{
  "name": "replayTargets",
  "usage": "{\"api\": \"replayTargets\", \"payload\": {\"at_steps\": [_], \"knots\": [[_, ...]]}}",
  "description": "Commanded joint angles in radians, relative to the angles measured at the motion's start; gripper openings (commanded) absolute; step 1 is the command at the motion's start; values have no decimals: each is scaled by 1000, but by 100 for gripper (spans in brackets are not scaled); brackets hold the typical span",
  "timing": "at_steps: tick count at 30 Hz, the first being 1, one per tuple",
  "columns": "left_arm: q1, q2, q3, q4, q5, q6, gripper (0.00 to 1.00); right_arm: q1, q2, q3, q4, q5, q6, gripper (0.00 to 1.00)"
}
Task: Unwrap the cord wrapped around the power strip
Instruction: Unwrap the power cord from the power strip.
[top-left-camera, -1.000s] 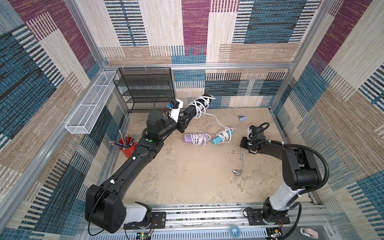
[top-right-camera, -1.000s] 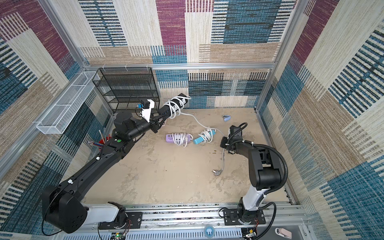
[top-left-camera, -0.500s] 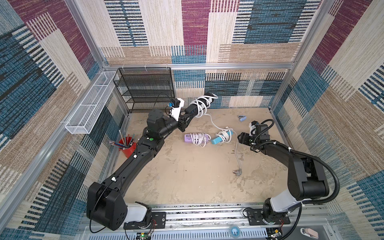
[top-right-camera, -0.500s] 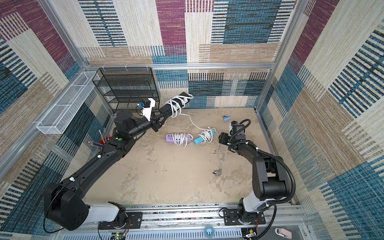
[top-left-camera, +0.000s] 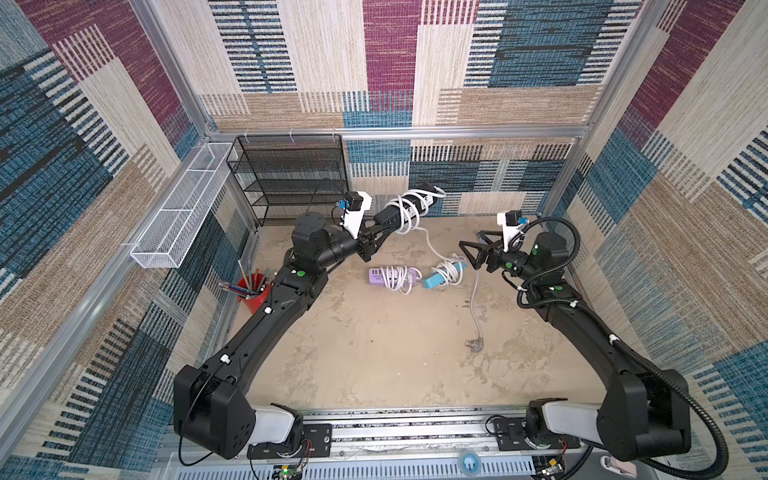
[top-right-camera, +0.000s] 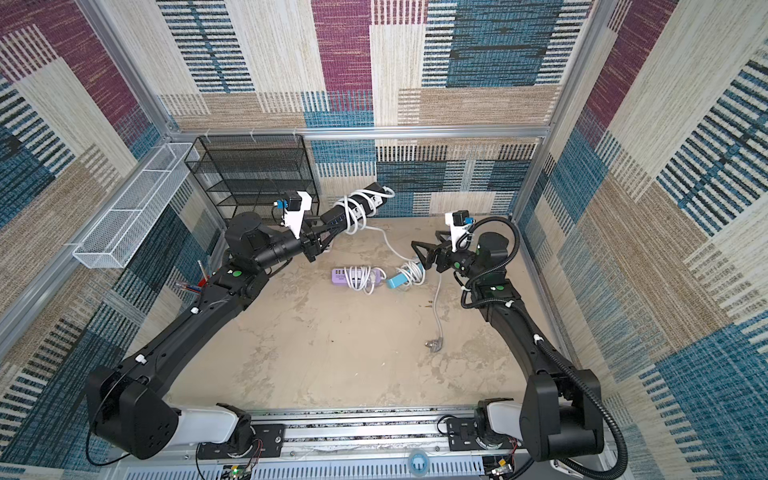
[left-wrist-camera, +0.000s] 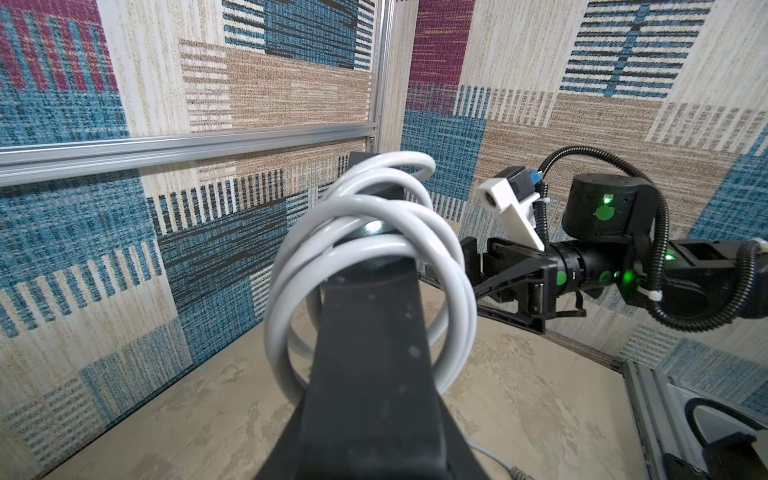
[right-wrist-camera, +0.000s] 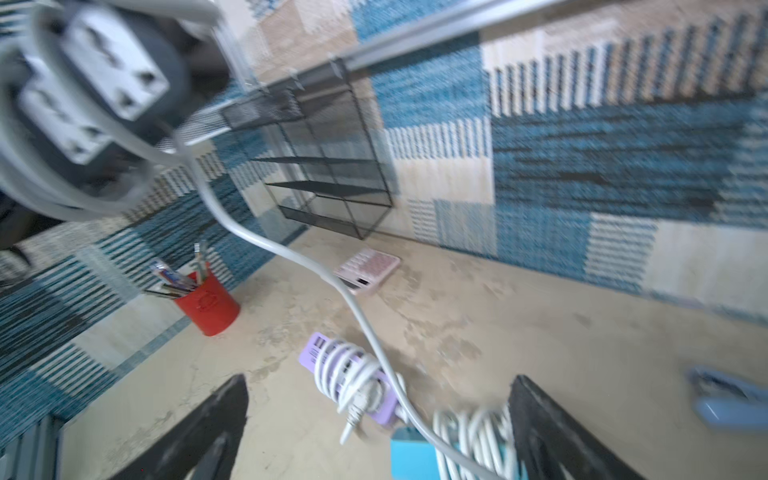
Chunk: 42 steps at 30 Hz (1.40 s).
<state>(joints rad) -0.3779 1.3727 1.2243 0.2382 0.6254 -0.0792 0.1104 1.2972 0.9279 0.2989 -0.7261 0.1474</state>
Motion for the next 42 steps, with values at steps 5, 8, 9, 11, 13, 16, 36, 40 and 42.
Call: {"api": "replayTargets", "payload": {"at_steps": [5, 8, 9, 11, 13, 16, 36, 40, 42], "knots": [[-1, -11, 24, 33, 64, -46, 0, 77, 134, 121, 142, -246, -147, 98], [-3, -15, 28, 31, 78, -53, 0, 96, 173, 119, 201, -249, -167, 99], [-2, -17, 28, 30, 80, -54, 0, 99, 185, 120, 223, -252, -170, 98], [-3, -16, 30, 31, 91, -59, 0, 110, 204, 120, 266, -257, -171, 98], [-3, -15, 35, 31, 103, -68, 0, 124, 229, 129, 301, -256, -178, 98], [-2, -13, 42, 30, 115, -79, 0, 141, 273, 153, 345, -253, -171, 99], [-2, -34, 41, 38, 141, -97, 0, 167, 455, 222, 561, -256, -29, 27], [-2, -37, 38, 38, 140, -93, 0, 166, 444, 218, 524, -232, -38, 0], [-2, -35, 38, 36, 144, -94, 0, 163, 434, 211, 512, -209, -43, 0]]}}
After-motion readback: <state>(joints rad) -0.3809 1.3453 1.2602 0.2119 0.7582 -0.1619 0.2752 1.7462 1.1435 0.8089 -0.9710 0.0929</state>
